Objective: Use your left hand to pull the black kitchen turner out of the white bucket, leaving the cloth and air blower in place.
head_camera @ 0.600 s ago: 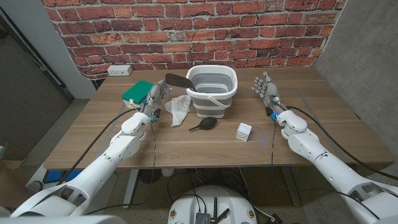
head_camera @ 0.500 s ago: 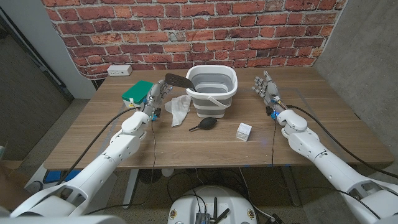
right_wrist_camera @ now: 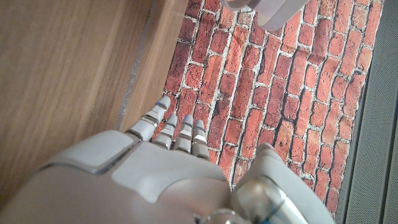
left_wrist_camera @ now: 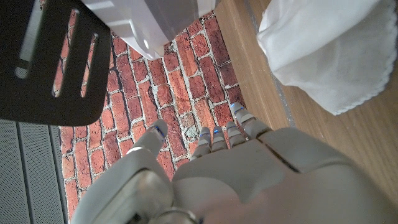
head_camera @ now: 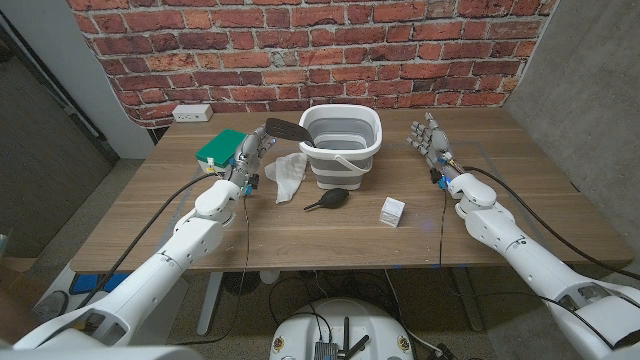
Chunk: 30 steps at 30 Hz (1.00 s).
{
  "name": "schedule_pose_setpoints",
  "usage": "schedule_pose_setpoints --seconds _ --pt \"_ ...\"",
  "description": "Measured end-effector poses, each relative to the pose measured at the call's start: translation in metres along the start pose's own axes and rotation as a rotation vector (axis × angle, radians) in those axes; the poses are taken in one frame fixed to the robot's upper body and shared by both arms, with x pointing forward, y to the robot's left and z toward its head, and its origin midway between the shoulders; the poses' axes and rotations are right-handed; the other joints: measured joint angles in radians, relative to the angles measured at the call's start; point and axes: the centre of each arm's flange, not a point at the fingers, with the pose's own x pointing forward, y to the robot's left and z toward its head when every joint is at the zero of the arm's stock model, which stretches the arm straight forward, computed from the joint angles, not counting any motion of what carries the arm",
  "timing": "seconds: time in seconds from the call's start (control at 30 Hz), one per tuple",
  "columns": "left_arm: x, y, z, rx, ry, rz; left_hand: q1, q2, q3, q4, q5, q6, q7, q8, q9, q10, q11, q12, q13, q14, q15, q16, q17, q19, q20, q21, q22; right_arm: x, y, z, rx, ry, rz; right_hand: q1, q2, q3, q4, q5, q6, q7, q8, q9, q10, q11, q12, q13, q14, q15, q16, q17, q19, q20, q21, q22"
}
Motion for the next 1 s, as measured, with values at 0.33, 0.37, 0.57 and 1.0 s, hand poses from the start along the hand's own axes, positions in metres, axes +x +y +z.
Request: schedule_pose_setpoints --seconds 0.33,0.37,0.57,1.0 --pt "-0.010 0.003 0.011 0.027 -0.005 0.012 0.000 0.000 0.001 -0.010 0.000 0.009 -0.002 0.004 0.000 0.004 -0.004 0.000 0.000 0.006 -0.006 0.000 0.000 0.004 -0.004 0.000 0.000 -0.006 -0.003 -0.003 0.003 -0.001 -0.019 0.000 0.000 0.001 0.001 0.000 0.000 0.000 0.000 0.000 0.000 0.000 0.000 -0.009 0.000 0.000 0.000 -0.011 -0.001 -0.001 -0.004 0.000" --pt "-0.012 0.004 0.012 0.030 -0.006 0.015 0.000 0.000 0.001 -0.010 0.000 0.009 -0.002 0.004 0.000 0.005 -0.005 0.000 0.000 0.009 -0.009 0.000 0.000 0.004 -0.004 0.000 0.000 -0.006 -0.003 -0.004 0.003 0.000 -0.020 0.000 0.000 0.001 0.001 0.000 0.000 0.000 0.000 0.000 0.000 0.000 0.000 -0.012 0.000 0.000 0.000 -0.011 -0.001 -0.001 -0.004 0.000" --pt "-0.020 0.009 0.018 0.041 -0.010 0.027 0.000 0.000 0.004 -0.026 0.000 0.030 -0.004 0.004 0.004 0.024 -0.009 0.008 0.000 0.027 -0.009 0.004 0.000 0.016 -0.002 0.005 0.000 -0.007 -0.002 -0.005 0.006 0.001 -0.027 0.000 0.000 0.001 0.001 0.000 0.000 0.000 0.000 0.000 0.000 0.000 0.000 -0.012 0.000 0.000 0.000 -0.014 -0.003 -0.003 -0.004 0.000" --pt "-0.038 0.023 0.028 0.036 -0.025 0.047 0.012 -0.004 0.013 -0.073 0.000 0.081 -0.006 0.012 0.002 0.070 -0.024 0.015 0.000 0.070 -0.023 0.007 0.000 0.055 0.001 0.015 0.000 -0.009 0.006 -0.009 0.009 0.002 -0.038 0.000 0.000 0.009 0.001 0.007 0.000 0.000 0.004 0.000 0.000 0.000 0.000 -0.021 0.000 0.000 0.004 -0.024 -0.005 -0.005 -0.004 0.000"
